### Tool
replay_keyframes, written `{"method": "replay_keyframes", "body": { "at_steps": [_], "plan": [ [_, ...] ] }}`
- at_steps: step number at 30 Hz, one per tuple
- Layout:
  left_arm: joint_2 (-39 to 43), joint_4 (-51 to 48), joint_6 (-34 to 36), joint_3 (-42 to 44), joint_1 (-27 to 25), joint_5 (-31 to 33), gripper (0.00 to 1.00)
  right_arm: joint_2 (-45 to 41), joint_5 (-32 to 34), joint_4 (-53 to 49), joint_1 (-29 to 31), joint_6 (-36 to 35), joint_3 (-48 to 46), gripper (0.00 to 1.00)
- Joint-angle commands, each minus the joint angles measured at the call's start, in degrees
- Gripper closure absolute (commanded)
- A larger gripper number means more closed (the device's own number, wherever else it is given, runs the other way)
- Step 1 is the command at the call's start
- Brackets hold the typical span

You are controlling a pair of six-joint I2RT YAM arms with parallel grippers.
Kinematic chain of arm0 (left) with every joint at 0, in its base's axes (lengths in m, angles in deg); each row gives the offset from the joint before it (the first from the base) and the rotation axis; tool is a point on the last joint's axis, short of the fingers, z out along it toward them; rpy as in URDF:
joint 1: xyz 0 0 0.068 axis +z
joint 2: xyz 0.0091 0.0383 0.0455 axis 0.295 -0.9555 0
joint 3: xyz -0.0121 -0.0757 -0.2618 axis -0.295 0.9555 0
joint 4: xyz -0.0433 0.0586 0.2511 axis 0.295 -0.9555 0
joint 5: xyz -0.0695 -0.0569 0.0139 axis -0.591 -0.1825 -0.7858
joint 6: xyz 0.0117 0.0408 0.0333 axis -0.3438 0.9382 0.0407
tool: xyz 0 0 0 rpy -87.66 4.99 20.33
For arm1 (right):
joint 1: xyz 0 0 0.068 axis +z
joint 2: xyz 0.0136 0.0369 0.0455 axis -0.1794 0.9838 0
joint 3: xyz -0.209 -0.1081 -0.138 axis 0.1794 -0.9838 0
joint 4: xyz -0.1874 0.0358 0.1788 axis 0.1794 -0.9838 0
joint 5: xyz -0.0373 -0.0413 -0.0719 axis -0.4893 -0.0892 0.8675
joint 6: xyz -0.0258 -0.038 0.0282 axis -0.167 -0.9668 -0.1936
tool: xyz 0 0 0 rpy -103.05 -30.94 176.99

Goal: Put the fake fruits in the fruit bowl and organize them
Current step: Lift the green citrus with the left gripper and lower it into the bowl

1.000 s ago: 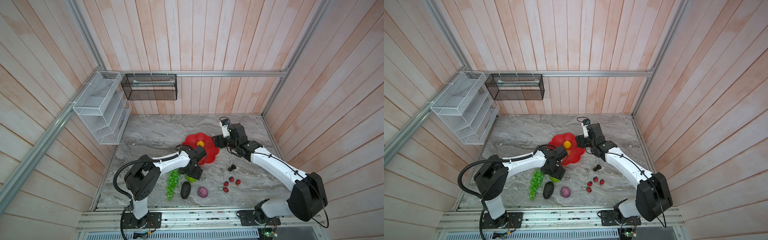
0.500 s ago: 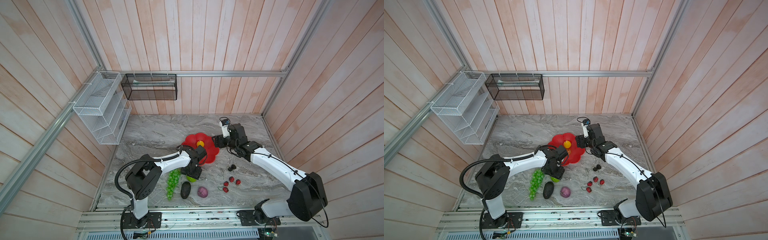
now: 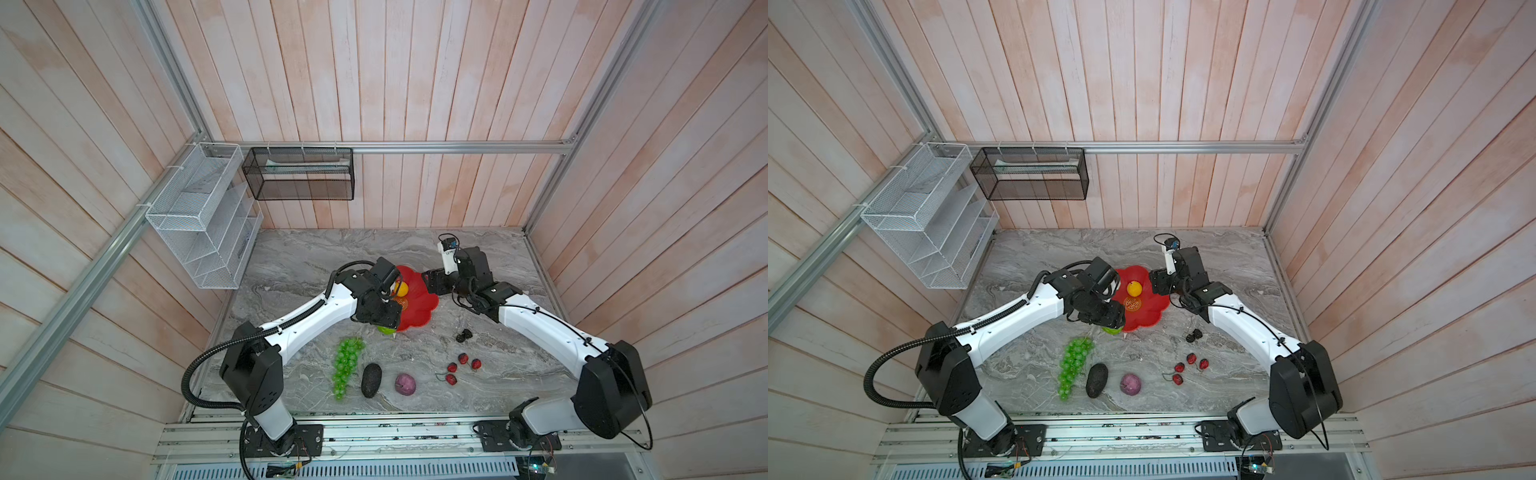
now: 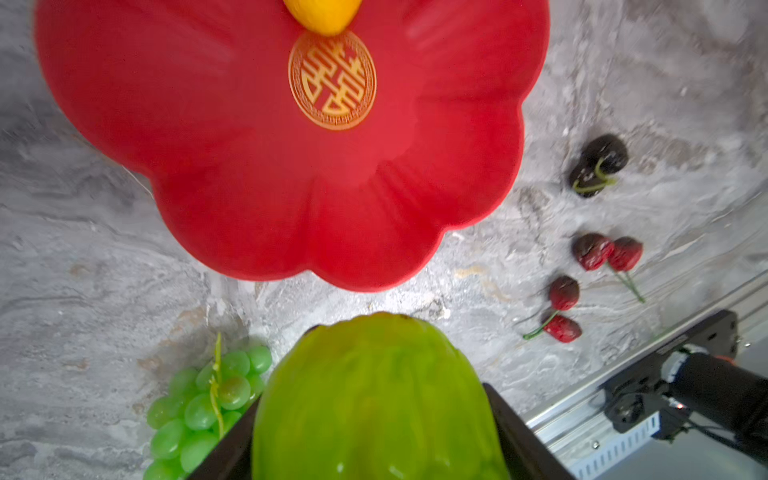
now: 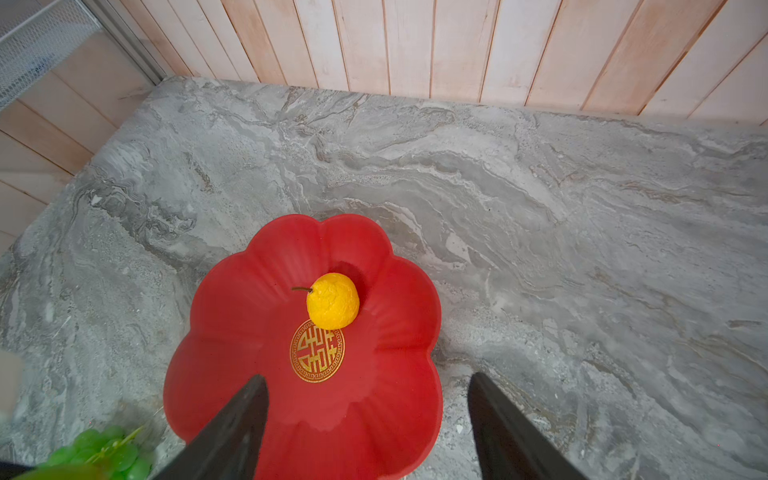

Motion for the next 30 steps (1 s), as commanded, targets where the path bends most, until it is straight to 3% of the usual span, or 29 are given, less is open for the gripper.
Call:
{"method": "replay_keyframes", "body": {
  "at_steps": [1,9,18,30],
  "plan": [
    [-2.8,0.7,1.3,-3.9,2.5,-0.4,0.62,0.2,-1.1,1.1,-0.1,0.9,0.4,0.24],
    [-13.5,4.8,1.4,-11.8,8.4,0.8,0.64,-0.7,-1.9,0.6,-0.1,-0.3,-0.4,0.24],
    [-25.0,6.4,-1.2,-20.5,9.4,3.6,0.67,-2.5,-1.0,-1.2,-0.1,-2.1,-2.0,0.24],
    [-28.7,11.5,-6.3,-18.6,9.3,7.2,0.66,-6.3,-4.8,-3.9,-1.9,-1.3,-2.4,0.23]
  ]
}}
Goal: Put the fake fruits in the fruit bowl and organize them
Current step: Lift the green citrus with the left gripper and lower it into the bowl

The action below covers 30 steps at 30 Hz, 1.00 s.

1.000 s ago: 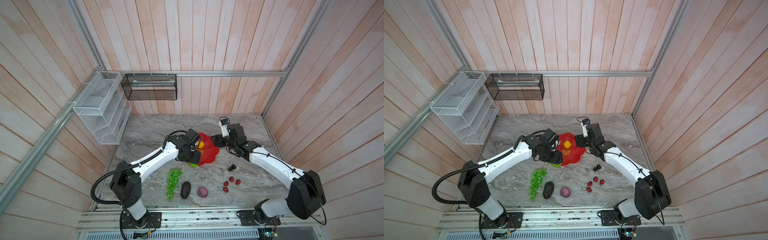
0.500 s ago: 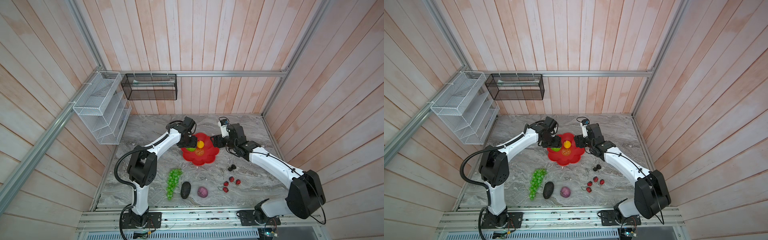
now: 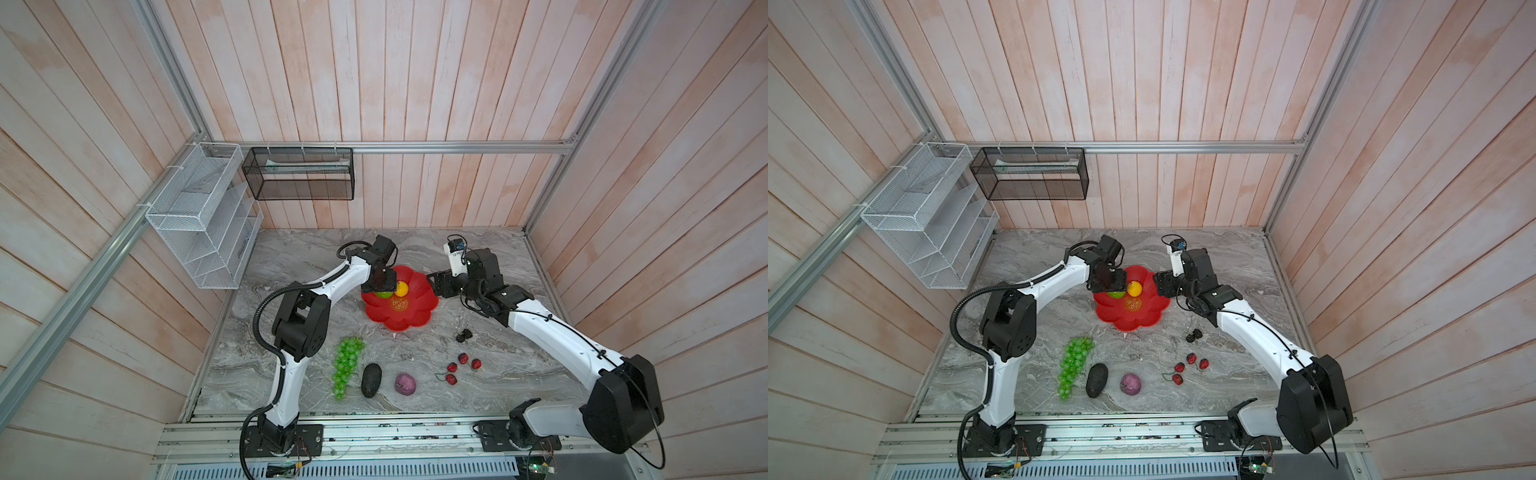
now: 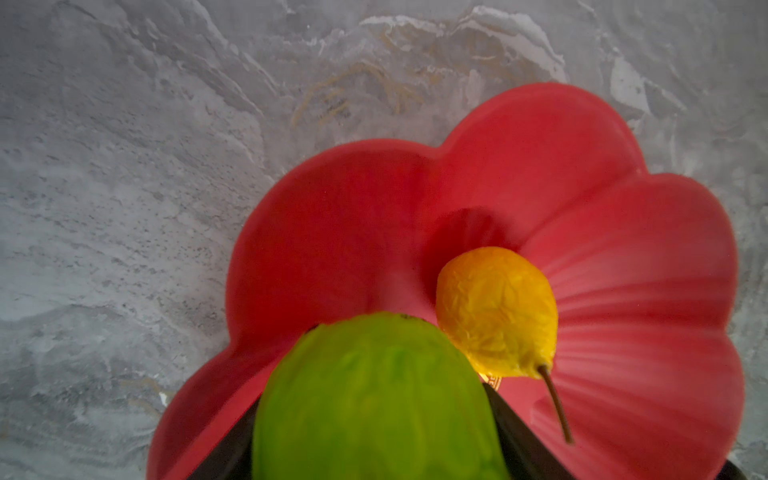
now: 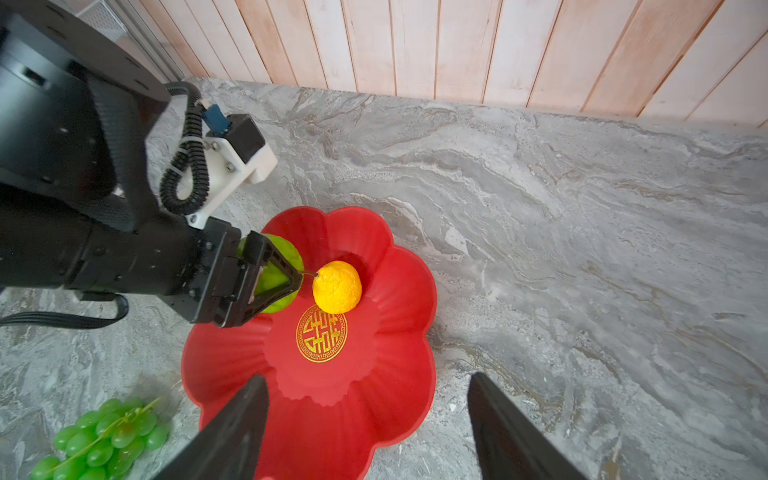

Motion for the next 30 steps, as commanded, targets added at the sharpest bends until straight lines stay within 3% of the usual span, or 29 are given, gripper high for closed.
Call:
{"method": "replay_keyframes", "body": {
  "at_steps": [1,4,16,20,23,26,28,30],
  "plan": [
    [-1.8,1.9,-1.6,-0.1,-0.3,1.4,0.66,-0.7,-1.3,-1.7,-0.1,-0.1,-0.7,0.23],
    [-2.7,2.0,-1.8,-0.5,-0.7,1.8,0.6,-0.3,-1.1,-2.0,-0.1,-0.4,-0.8,0.23],
    [-4.6,2.8,-2.8,-0.7,-1.8,1.3,0.52,-0.3,-1.4,-2.6,0.0,-0.7,-1.0,0.23],
    [-4.2,3.1,-2.8,-0.6,-2.2,1.5,0.41,-0.7,-1.5,-2.5,0.0,-0.5,-1.3,0.23],
    [-3.9,3.4,-2.8,-0.4,-2.3,1.4,0.25,-1.1,-1.7,-2.7,-0.1,-0.5,-1.6,0.23],
    [-3.3,3.5,-2.7,-0.3,-2.3,1.0,0.24,-1.4,-1.8,-2.7,0.0,-0.5,-1.8,0.21],
    [-2.8,3.6,-2.5,-0.3,-2.4,0.5,0.0,-1.6,-2.1,-2.8,0.0,-0.6,-1.7,0.21],
    [-2.0,3.8,-2.4,0.2,-2.6,0.6,0.0,-1.8,-2.4,-2.7,-0.1,-0.7,-1.8,0.21]
  ]
}}
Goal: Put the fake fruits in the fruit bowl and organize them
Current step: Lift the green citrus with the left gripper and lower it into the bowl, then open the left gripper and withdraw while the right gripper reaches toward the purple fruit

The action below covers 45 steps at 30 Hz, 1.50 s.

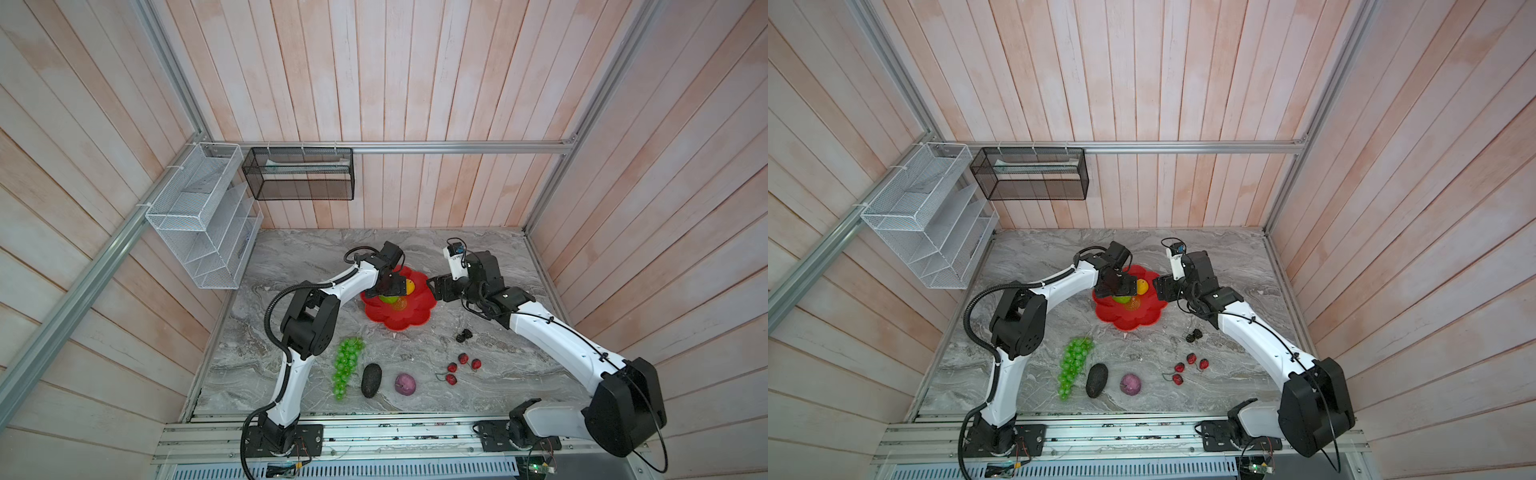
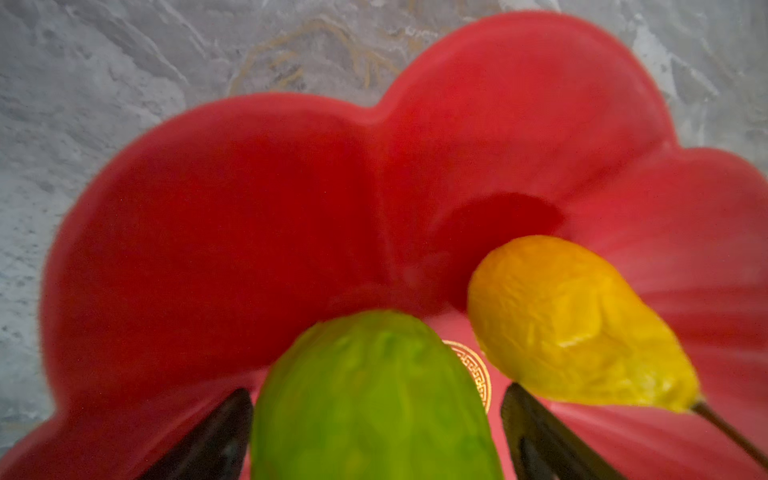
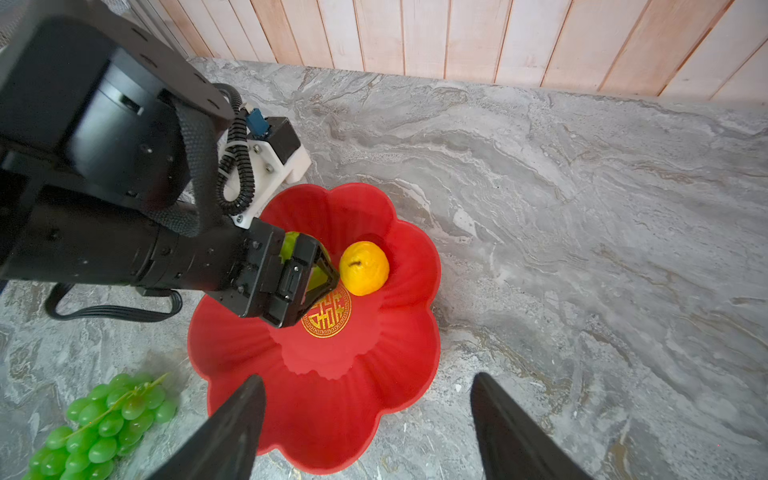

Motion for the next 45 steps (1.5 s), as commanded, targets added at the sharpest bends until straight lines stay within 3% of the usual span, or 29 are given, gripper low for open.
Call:
{"method": "replay_keyframes", "body": {
  "at_steps": [1,12,19,27,31,38,45],
  "plan": [
    [1.6,1.1,-0.1,0.5,-0.5,0.4,0.0,-1.5,-1.1,-0.8,-0.1,-0.5,-1.1,0.21],
    [8.8,0.2,0.9,1.6,-0.5,2.3,0.0,-1.6,-1.6,-1.7,0.4,-0.2,-0.1,0.23],
    [17.0,-0.6,3.0,9.2,-0.5,2.6,0.0,0.3,-1.7,-3.7,3.1,-0.6,1.2,0.26],
    [34.3,7.5,2.7,27.2,-0.5,3.1,0.03,-2.0,3.7,-8.4,14.6,1.2,-3.9,0.29],
    [41.9,13.5,0.2,36.4,-0.3,4.2,0.04,-3.5,1.8,-8.0,23.0,4.6,-9.4,0.28],
    [47.9,14.0,-1.8,41.0,1.5,7.9,0.04,-0.1,2.1,-12.4,34.5,8.3,-10.6,0.26],
    [50.1,15.2,-2.7,43.2,4.7,5.9,0.0,7.1,-1.1,-13.9,36.8,8.0,-8.8,0.24]
  ]
}}
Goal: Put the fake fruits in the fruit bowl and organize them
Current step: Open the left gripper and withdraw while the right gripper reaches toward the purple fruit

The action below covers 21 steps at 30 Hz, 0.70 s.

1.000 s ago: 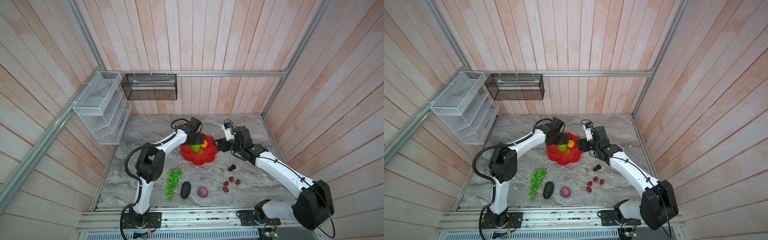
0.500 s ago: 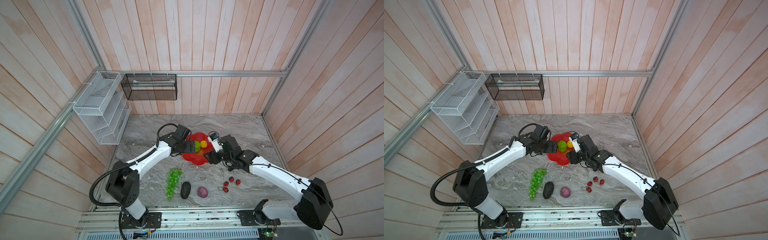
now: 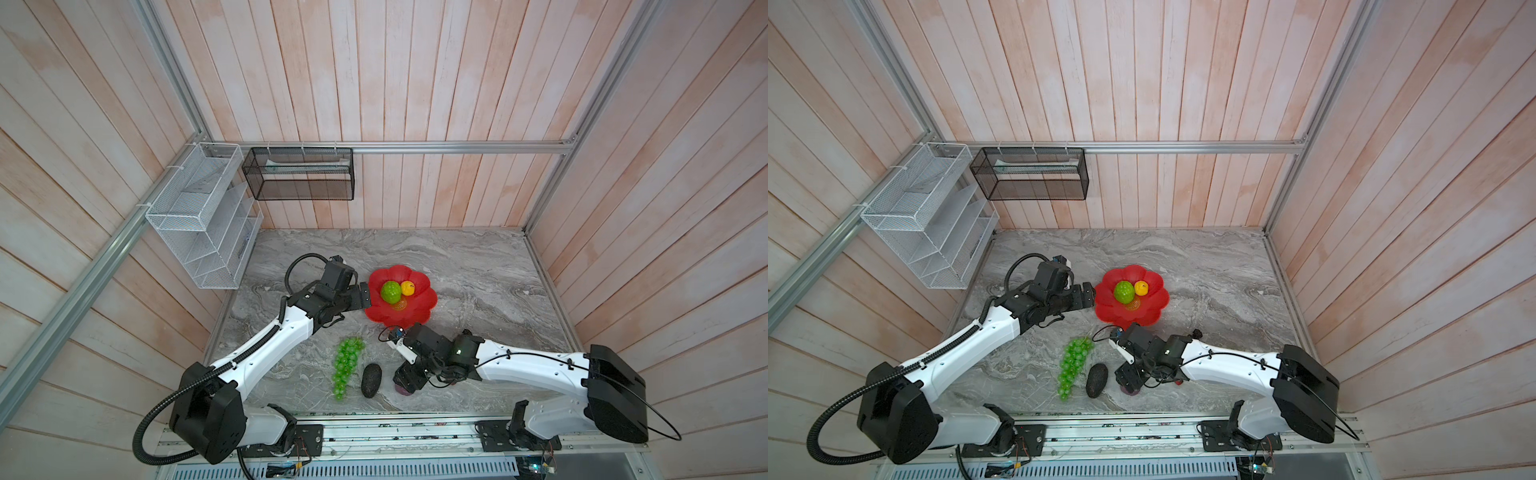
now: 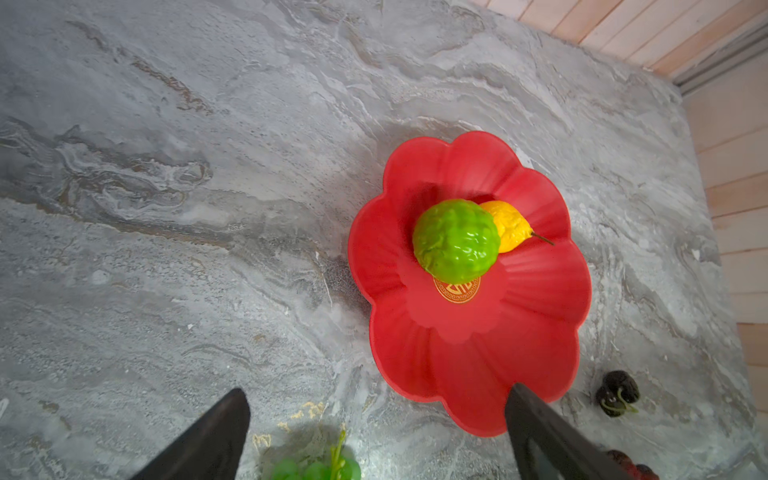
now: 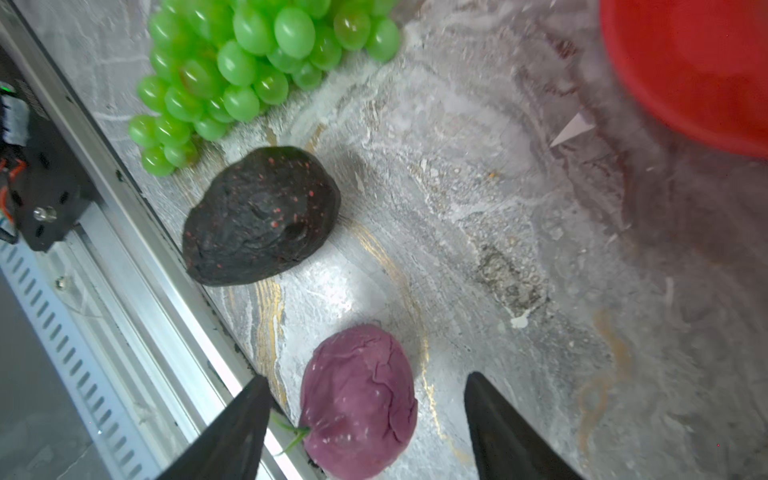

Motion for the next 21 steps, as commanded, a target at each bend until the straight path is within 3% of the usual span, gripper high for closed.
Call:
{"method": "replay_keyframes", "body": {
  "at_steps": [1,9,21],
  "plan": [
    [0.9,1.7,-0.7,0.6,0.4,0.2,0.0,3.1,-1.7,-1.9,0.6,0.4,1.4,0.24],
    [-0.2,1.5,0.0,-0.2,1.3,-1.0,0.0,6.3,-2.8,-2.7,0.9,-0.8,1.9,0.25],
    [-1.9,1.7,0.2,-0.7,1.8,-2.5,0.0,3.3,-0.2,-5.0,1.3,-0.7,2.8,0.24]
  ]
}}
